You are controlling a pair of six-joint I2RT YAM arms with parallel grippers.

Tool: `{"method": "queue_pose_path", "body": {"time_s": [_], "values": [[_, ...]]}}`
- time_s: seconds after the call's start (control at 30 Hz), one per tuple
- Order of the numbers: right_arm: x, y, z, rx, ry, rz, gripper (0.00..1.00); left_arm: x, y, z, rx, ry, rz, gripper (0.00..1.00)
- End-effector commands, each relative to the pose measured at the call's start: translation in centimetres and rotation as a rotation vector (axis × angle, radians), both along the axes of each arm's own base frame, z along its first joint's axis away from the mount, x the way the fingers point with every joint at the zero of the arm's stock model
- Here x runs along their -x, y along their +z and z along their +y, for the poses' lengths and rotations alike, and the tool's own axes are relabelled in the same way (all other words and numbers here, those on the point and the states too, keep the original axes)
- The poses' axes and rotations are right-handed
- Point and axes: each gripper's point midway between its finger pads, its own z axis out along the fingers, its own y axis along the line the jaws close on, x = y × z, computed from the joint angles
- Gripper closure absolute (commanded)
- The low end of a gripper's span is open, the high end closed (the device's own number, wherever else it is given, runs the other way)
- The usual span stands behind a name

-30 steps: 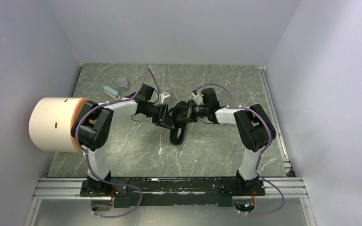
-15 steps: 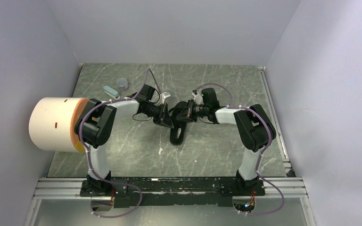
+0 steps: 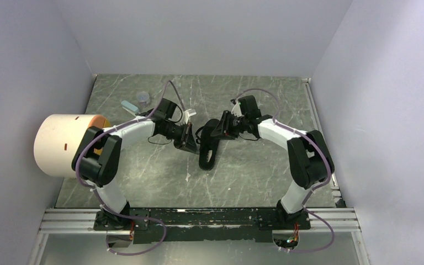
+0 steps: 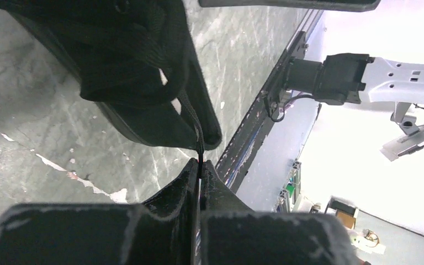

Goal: Tie the shoes

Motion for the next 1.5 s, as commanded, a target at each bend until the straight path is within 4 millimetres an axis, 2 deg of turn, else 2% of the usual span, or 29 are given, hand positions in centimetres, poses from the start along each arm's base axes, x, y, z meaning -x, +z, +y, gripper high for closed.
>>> {"method": "queue_pose_path", "body": {"time_s": [0.0,0.07,0.13,0.27,0.43,0.53,0.63,0.77,0.9,0.97,1.0,1.1,1.13,1.17,1.27,1.3,1.37,1.4,1.43,1.47], "values": [[1.5,-0.6,-3.5,0.208,0.02,-0.018,0.6,1.0,2.4,0.0,0.032,-0.037,-0.017,0.95],[2.2,-0.7,-4.2,0.244,0.022,-0.002,0.59,0.8,3.5,-0.1,0.049,-0.058,-0.038,0.95],[2.7,0.1,-4.2,0.232,0.014,0.005,0.57,0.7,4.4,-0.4,0.063,-0.077,-0.054,0.95],[3.9,3.1,-1.8,0.105,0.003,-0.008,0.49,0.4,5.5,-1.2,0.107,-0.102,-0.1,0.95],[4.4,4.7,1.0,0.014,-0.03,0.013,0.46,0.8,6.5,-2.2,0.131,-0.147,-0.13,0.95],[5.2,4.6,3.2,0.0,0.006,0.045,0.45,0.9,7.0,-2.6,0.135,-0.177,-0.165,0.95],[5.9,4.2,4.5,0.013,0.026,0.064,0.45,1.0,7.4,-2.7,0.13,-0.193,-0.188,0.95],[6.3,3.9,4.7,0.017,0.021,0.076,0.49,1.1,8.1,-3.2,0.152,-0.204,-0.205,0.95],[6.7,4.3,4.0,0.032,0.006,0.063,0.51,1.0,8.3,-3.3,0.152,-0.216,-0.223,0.95],[6.8,4.4,4.1,0.009,0.005,0.062,0.56,1.2,8.6,-3.6,0.168,-0.232,-0.227,0.95],[6.9,4.5,4.3,-0.011,0.006,0.068,0.63,1.4,8.8,-3.9,0.181,-0.242,-0.23,0.95],[6.9,4.2,4.2,-0.018,-0.008,0.088,0.98,1.8,9.4,-4.4,0.212,-0.273,-0.24,0.95],[6.7,4.2,3.6,-0.002,-0.021,0.074,1.0,1.8,9.6,-4.4,0.209,-0.281,-0.25,0.95],[6.7,3.9,2.7,0.03,-0.038,0.072,1.0,1.6,9.8,-4.4,0.197,-0.282,-0.269,0.9],[6.7,3.9,-0.4,0.075,-0.069,0.031,1.0,0.7,10.2,-3.9,0.142,-0.276,-0.355,0.6],[6.7,4.0,-1.3,0.078,-0.071,0.02,1.0,0.3,10.2,-3.6,0.119,-0.271,-0.384,0.53],[6.7,3.9,-3.3,0.097,-0.078,0.005,1.0,-0.6,10.3,-3.2,0.07,-0.255,-0.435,0.47],[6.7,3.9,-4.1,0.117,-0.067,-0.009,1.0,-1.0,10.0,-2.9,0.039,-0.242,-0.441,0.38],[6.8,3.7,-4.9,0.135,-0.06,-0.007,1.0,-1.6,9.7,-2.6,0.014,-0.224,-0.443,0.23],[6.8,3.7,-5.6,0.153,-0.049,-0.011,1.0,-2.5,9.4,-2.0,-0.009,-0.191,-0.438,0.19]]}}
